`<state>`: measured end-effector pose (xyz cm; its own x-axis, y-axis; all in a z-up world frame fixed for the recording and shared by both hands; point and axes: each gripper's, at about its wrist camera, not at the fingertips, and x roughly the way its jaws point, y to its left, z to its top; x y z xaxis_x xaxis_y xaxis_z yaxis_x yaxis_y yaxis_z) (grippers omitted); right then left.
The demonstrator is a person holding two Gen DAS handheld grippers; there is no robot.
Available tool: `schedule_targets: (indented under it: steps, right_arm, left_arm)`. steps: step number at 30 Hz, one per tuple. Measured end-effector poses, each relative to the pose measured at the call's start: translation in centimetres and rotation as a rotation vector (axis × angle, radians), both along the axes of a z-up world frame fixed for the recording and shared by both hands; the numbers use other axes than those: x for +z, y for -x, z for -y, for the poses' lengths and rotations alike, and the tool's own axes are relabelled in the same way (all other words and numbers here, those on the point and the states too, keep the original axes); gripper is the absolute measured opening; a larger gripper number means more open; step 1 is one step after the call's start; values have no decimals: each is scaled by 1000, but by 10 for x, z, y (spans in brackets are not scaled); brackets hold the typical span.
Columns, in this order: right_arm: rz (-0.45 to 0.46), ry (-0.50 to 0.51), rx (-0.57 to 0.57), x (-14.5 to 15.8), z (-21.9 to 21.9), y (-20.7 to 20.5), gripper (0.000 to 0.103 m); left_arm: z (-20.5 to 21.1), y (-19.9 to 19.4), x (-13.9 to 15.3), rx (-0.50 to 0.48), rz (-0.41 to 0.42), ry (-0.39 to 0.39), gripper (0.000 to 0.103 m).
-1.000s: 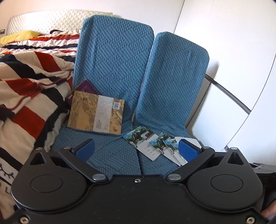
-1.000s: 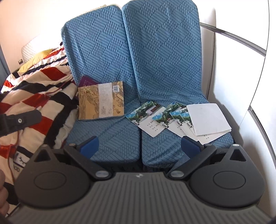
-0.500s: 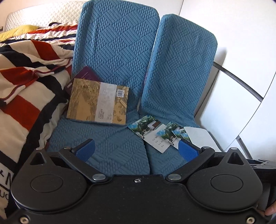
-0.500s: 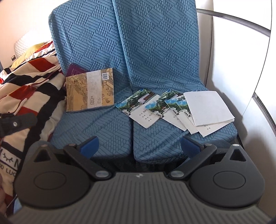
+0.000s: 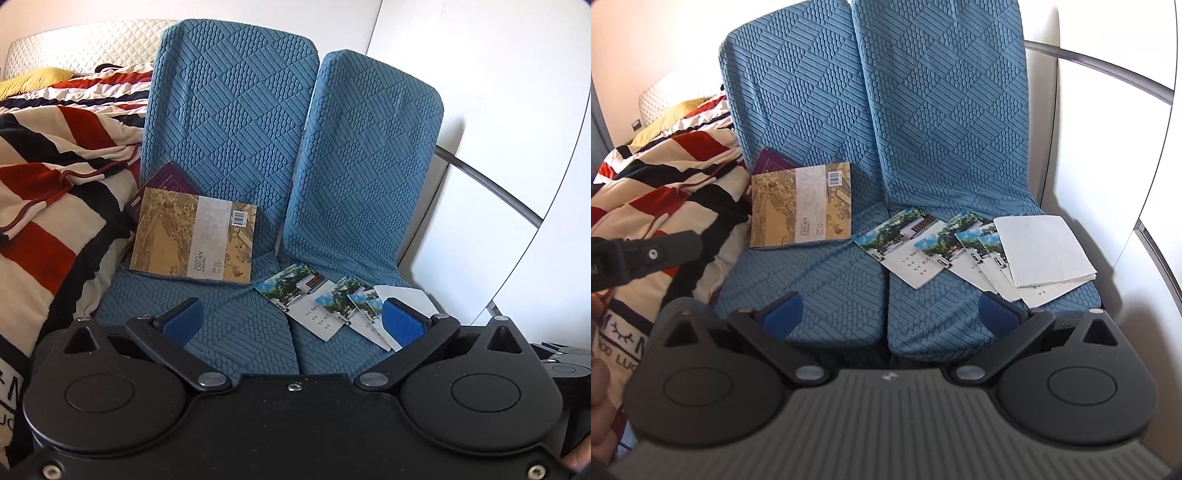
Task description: Organize objects
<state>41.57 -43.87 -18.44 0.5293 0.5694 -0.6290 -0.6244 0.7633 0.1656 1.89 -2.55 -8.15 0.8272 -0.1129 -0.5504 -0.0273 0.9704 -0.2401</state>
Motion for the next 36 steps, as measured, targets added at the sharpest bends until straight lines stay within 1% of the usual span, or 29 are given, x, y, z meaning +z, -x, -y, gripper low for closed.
schedule_targets:
  steps: [4, 8, 12, 14, 20, 25, 29, 36]
  right_arm:
    - [3, -3, 2, -3, -4, -1, 103]
    - [-10, -20, 13, -14, -12, -7, 103]
    - [42, 9, 9, -16, -20, -8, 103]
    - [53, 16, 0, -15, -20, -9, 103]
    - [44, 13, -12, -16, -20, -10, 103]
    - [27, 10, 2, -18, -26, -9, 103]
    - [33, 14, 11, -19, -33, -9, 103]
    - [5, 12, 9, -31, -45, -15, 103]
  left_arm:
    - [0, -2, -3, -24, -1, -12, 103]
    - [-6, -8, -6, -16, -3, -13, 103]
    - [-17, -13, -8, -1, -2, 3, 103]
    - [-22, -13, -9, 4, -2, 13, 103]
    - [-29, -16, -12, 17, -2, 25, 103]
    - [-33, -19, -14, 17, -7, 46, 103]
    - [-35, -23, -13, 14, -2, 37, 103]
    - [-42, -35, -20, 9, 8, 31, 103]
